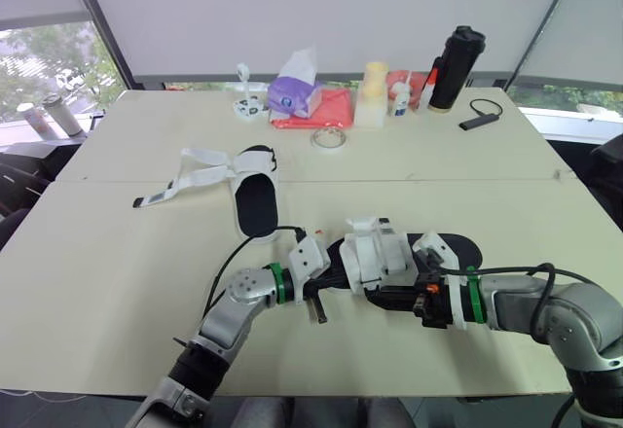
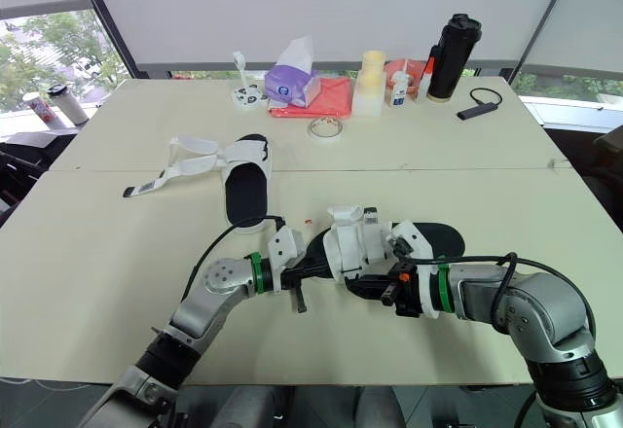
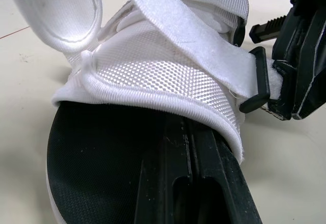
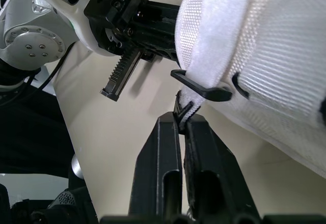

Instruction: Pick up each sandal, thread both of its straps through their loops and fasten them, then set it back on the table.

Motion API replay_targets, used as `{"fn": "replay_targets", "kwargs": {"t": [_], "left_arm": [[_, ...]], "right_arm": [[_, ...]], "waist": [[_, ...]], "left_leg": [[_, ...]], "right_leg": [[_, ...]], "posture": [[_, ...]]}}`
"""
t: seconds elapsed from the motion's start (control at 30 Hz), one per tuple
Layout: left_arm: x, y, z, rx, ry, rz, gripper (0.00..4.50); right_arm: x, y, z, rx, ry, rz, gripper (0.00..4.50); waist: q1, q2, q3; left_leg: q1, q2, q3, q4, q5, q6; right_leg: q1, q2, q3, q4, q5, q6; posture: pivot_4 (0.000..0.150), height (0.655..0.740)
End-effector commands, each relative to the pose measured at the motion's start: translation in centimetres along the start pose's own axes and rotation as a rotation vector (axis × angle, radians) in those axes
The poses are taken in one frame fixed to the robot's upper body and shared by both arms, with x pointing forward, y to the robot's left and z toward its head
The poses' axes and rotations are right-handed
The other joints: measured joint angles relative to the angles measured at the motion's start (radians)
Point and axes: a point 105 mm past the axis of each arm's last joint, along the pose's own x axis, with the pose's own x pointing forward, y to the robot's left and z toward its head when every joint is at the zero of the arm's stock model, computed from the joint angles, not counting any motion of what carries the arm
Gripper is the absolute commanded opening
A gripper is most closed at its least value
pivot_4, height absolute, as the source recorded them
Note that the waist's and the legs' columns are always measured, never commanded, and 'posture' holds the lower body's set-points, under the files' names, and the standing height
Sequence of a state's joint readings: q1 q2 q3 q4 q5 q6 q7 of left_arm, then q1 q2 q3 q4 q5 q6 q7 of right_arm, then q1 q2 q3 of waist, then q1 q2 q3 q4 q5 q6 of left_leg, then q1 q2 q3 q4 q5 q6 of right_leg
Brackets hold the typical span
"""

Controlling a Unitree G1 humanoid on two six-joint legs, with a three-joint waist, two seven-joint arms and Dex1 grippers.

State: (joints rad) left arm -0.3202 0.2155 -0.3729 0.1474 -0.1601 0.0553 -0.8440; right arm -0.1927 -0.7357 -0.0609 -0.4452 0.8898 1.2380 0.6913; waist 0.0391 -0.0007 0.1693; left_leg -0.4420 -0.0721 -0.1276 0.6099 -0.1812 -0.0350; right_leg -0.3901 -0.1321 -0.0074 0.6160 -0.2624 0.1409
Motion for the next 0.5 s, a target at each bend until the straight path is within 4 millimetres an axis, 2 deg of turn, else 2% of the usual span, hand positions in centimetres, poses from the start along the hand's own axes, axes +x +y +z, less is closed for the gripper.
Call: {"fn": "replay_targets", "kwargs": {"t": [0.03,0.27,0.4,0.5], "left_arm": [[-0.3,-0.8,-3.1,-0.065,0.115,-0.009,0.0],[-0.3,-0.8,-3.1,-0.066,0.116,-0.008,0.0],[-0.4,-0.9,-3.1,-0.068,0.116,-0.006,0.0],[-0.5,-1.0,-3.2,-0.075,0.118,-0.005,0.0]], "right_arm": [[0.0,1.2,0.2,-0.022,0.006,0.052,0.05],[0.0,1.9,-1.4,0.003,0.058,0.082,0.05],[-0.2,4.0,-6.3,0.069,0.203,0.154,0.05],[-1.0,4.5,-6.1,0.039,0.195,0.165,0.05]], "waist": [[0.0,0.0,0.0],[0.0,0.0,0.0],[0.004,0.0,-0.001],[-0.003,0.002,-0.002]], "left_leg": [[0.0,0.0,0.0,0.0,0.0,0.0],[0.0,0.0,0.0,0.0,0.0,0.0],[0.0,0.0,-0.001,0.0,0.0,0.0],[-0.001,0.0,0.0,-0.001,-0.001,0.002]], "right_leg": [[0.0,0.0,0.0,0.0,0.0,0.0],[0.0,0.0,0.0,0.0,0.0,0.0],[0.0,-0.001,0.0,-0.001,-0.001,0.001],[0.0,-0.002,0.0,-0.002,-0.002,0.002]], "posture": [[0.15,0.74],[0.15,0.74],[0.15,0.74],[0.15,0.74]]}}
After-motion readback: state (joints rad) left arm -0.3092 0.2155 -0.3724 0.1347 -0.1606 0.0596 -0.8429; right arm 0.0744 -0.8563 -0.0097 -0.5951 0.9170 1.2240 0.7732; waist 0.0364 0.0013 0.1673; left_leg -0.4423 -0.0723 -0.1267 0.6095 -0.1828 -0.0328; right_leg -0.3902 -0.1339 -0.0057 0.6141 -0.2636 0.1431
